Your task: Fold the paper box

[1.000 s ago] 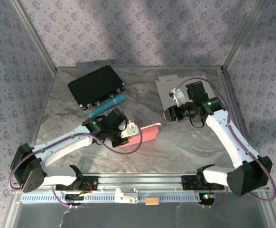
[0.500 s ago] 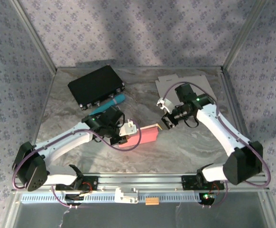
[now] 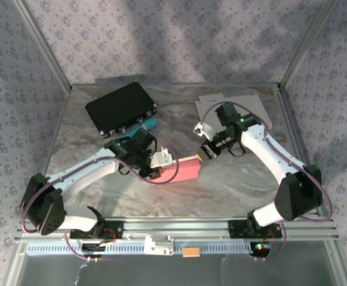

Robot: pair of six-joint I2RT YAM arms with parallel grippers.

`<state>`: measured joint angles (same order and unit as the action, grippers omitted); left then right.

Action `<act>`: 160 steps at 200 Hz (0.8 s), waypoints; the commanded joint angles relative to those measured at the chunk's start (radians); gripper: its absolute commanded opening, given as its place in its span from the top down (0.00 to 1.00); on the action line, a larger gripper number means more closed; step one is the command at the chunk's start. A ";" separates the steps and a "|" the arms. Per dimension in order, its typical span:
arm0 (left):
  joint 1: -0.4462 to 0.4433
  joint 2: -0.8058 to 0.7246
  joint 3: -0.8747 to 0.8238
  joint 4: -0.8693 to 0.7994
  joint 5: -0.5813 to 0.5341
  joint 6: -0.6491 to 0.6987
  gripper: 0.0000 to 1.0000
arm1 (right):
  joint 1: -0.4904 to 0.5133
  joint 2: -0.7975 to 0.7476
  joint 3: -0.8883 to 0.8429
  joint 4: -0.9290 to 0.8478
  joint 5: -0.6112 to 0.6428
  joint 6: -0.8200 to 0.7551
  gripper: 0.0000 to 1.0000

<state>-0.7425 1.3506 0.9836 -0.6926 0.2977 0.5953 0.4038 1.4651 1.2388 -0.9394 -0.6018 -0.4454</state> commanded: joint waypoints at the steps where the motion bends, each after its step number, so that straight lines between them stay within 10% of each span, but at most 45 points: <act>1: 0.020 0.030 0.046 -0.097 0.076 0.038 0.73 | 0.001 0.006 0.024 -0.027 0.030 0.012 0.69; 160: 0.031 0.065 0.064 -0.097 0.098 0.031 0.72 | 0.030 0.021 0.044 -0.069 0.095 0.030 0.79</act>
<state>-0.7132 1.3960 1.0283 -0.7567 0.3744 0.6098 0.4217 1.4868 1.2568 -0.9581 -0.5350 -0.4152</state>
